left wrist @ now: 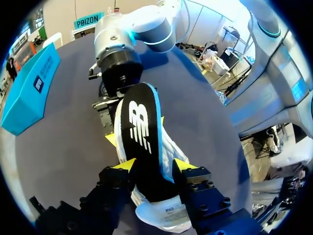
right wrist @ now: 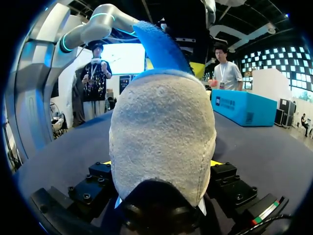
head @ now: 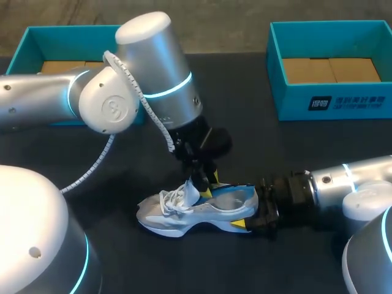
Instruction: Take the shoe out of the shoebox, open the shoe tongue, remove and reinsert the insole, then place the shoe into the shoebox
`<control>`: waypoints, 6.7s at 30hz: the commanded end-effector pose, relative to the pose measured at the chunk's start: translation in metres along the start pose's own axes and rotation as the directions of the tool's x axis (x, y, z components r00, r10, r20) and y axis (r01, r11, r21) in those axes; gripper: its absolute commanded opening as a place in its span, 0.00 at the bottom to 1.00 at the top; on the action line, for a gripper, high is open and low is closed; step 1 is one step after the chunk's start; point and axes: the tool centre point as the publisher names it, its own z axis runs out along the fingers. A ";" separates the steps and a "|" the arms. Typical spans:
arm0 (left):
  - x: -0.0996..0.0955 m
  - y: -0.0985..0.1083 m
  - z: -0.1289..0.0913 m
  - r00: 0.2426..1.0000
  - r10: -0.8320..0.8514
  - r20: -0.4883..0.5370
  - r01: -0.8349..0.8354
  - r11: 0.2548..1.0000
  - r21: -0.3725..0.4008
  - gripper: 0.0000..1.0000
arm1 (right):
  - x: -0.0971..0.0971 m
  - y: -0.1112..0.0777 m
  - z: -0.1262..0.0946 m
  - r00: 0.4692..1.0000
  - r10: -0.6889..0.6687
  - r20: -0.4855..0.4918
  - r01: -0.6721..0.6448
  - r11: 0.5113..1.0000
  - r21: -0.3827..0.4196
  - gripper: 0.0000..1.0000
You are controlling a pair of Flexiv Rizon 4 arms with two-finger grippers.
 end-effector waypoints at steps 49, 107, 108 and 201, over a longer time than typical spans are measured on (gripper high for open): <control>0.078 -0.030 -0.016 0.913 0.027 0.407 -0.052 0.997 0.050 0.85 | 0.001 0.000 0.000 1.000 0.000 0.002 0.000 1.000 0.003 0.00; 0.016 -0.042 0.025 0.701 -0.075 0.709 0.035 0.997 0.071 0.44 | 0.001 0.000 0.000 1.000 0.000 0.002 0.000 1.000 0.003 0.00; 0.015 -0.043 0.025 0.698 -0.075 0.712 0.036 0.997 0.070 0.44 | 0.001 0.000 0.000 1.000 0.000 0.002 0.000 1.000 0.003 0.00; -0.018 -0.038 0.017 0.704 -0.243 0.668 0.017 0.945 0.325 0.00 | 0.001 0.000 0.000 1.000 0.000 0.002 0.000 1.000 0.003 0.00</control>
